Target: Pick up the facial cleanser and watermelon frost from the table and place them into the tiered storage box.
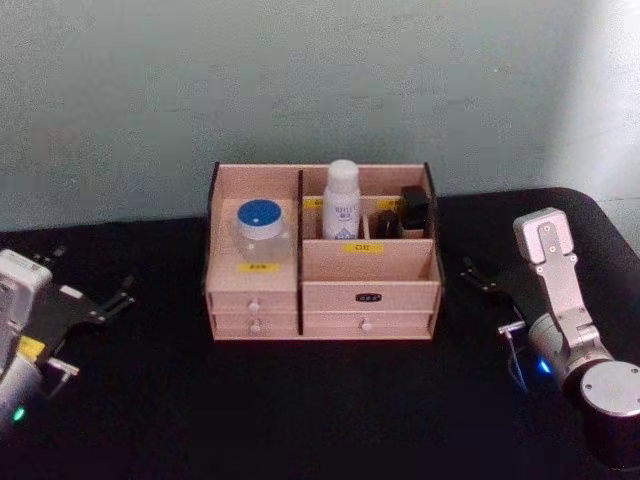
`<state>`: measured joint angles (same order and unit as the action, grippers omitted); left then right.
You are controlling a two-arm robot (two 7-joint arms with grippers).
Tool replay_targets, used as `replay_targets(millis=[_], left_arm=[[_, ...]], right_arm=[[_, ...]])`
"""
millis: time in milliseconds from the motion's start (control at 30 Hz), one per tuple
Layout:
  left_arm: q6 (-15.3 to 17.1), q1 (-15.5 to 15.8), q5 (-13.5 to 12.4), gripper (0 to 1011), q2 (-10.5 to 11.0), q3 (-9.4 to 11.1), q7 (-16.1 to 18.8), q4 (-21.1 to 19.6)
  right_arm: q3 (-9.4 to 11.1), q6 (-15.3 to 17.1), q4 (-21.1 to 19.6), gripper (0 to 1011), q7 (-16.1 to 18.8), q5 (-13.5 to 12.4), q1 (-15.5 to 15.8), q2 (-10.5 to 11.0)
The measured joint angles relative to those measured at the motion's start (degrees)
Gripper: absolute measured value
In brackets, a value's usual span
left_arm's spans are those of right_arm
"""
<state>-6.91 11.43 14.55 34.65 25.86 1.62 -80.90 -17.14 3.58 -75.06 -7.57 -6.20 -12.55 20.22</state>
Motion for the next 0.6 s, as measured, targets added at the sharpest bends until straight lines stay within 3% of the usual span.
replay_targets(millis=[600], left_arm=[[0.0, 0.0, 0.0, 1001, 0.0, 0.0, 0.0, 0.0]], right_arm=[[0.0, 0.0, 0.0, 1002, 0.0, 0.0, 0.0, 0.0]])
